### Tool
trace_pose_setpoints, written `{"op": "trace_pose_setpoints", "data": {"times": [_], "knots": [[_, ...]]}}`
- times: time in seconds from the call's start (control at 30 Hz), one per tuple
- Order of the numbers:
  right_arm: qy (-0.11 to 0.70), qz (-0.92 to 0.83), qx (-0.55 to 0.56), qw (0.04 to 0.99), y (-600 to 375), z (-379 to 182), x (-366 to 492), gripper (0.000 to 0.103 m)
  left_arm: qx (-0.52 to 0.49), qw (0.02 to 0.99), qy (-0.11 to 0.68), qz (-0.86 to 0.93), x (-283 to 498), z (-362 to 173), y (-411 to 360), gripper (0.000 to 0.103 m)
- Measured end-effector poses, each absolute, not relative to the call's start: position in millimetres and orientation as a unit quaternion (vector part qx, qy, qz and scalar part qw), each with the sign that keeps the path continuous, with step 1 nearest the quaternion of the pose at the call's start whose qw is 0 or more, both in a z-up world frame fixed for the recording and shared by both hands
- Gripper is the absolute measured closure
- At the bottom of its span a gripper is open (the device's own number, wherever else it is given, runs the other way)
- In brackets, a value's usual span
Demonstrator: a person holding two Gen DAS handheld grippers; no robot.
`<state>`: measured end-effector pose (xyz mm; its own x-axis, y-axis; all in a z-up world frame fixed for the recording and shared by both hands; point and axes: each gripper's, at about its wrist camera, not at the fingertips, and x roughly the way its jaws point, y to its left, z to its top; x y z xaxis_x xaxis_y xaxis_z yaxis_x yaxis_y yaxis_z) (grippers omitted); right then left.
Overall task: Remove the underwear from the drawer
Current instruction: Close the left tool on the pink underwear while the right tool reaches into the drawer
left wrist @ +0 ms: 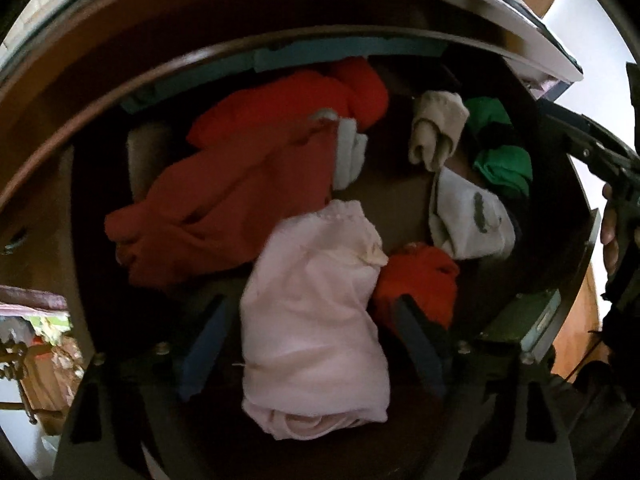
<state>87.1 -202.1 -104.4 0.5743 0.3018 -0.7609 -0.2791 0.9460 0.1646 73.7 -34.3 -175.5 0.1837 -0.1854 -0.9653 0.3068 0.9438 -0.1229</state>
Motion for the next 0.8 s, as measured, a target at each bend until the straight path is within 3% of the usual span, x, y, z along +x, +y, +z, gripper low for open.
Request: {"op": "trace_pose_setpoints", "data": {"times": [0.2,0.37,0.43,0.8], "knots": [[0.429,0.167,0.002,0.888,-198.2,-105.3,87.9,0.023,0.049,0.755,0.632,-0.167,72.4,-183.0,-36.4,0.048],[0.428,0.169,0.0,0.888,-196.3,-104.6,89.3,0.023,0.066,0.757,0.623,-0.186,68.6,-181.9,-42.6,0.078],[0.429,0.171,-0.002,0.887,-194.5,-104.4,89.5,0.023,0.059,0.764,0.614,-0.188,65.4,-178.9,-41.7,0.084],[0.422,0.19,-0.043,0.885,-171.4,-100.6,90.4,0.023,0.026,0.832,0.525,-0.175,34.7,-143.4,-16.9,0.087]]}}
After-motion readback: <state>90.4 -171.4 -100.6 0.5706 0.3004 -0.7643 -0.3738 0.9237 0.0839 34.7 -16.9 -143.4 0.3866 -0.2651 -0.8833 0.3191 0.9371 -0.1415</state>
